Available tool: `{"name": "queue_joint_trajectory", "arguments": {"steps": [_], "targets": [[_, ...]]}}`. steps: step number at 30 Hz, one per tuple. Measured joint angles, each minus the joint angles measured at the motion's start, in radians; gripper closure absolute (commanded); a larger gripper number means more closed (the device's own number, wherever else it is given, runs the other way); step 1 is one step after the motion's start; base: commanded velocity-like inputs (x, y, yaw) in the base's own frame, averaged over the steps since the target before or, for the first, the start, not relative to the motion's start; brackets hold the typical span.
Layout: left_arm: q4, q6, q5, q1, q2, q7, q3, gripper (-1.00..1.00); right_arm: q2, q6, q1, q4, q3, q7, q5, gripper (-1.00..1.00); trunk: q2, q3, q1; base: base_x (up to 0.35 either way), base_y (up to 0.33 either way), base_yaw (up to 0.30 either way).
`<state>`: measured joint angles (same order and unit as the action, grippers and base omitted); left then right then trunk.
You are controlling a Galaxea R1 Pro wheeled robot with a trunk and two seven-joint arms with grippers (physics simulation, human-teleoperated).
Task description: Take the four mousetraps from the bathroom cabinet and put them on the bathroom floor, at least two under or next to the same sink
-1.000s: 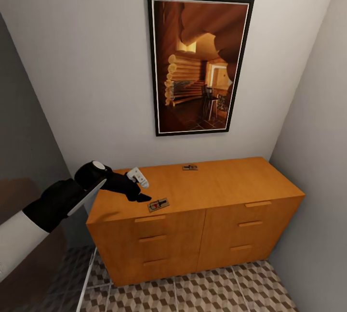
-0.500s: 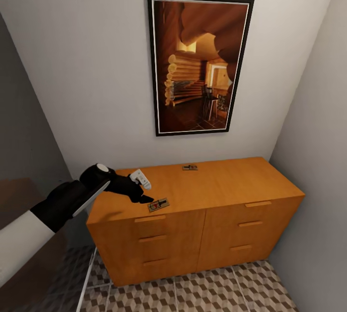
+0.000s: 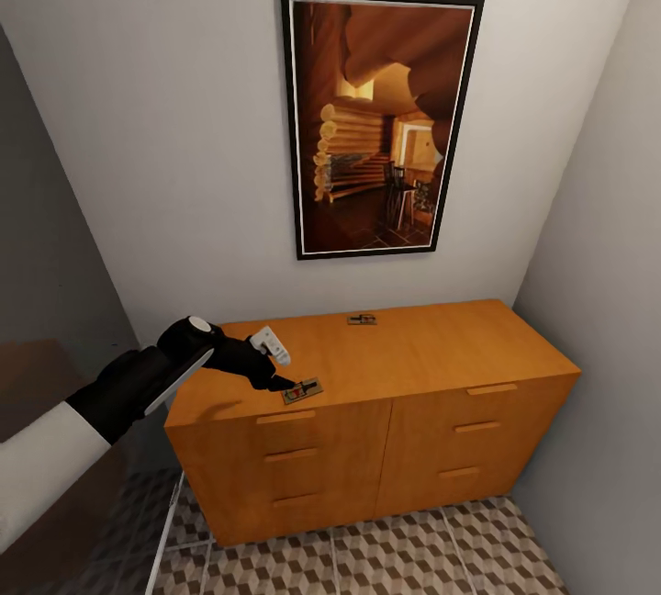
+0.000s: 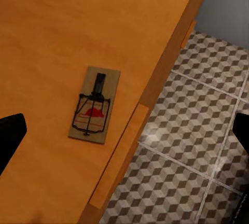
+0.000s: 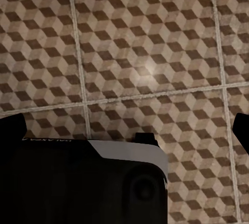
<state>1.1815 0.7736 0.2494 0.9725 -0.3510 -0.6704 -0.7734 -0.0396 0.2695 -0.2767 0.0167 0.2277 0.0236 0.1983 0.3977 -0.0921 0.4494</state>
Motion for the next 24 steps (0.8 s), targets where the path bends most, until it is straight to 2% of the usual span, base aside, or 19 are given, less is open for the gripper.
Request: {"name": "queue_joint_trajectory", "arguments": {"steps": [8,17,24], "targets": [[-0.006,-0.008,0.0,0.0,-0.003,0.0,-0.002,-1.0,0.0,0.0,0.0,0.0,0.0,0.0,0.0,-1.0,0.0,0.0,0.0,0.0,0.0,0.0],[-0.057,-0.09,-0.002,0.0,-0.008,-0.002,0.0,-1.0,0.0,0.0,0.0,0.0,0.0,0.0,0.0,-1.0,0.0,0.0,0.0,0.0,0.0,0.0],[-0.072,-0.104,-0.001,0.0,-0.029,-0.002,0.004,-1.0,0.0,0.0,0.0,0.0,0.0,0.0,0.0,-1.0,0.0,0.0,0.0,0.0,0.0,0.0]]}}
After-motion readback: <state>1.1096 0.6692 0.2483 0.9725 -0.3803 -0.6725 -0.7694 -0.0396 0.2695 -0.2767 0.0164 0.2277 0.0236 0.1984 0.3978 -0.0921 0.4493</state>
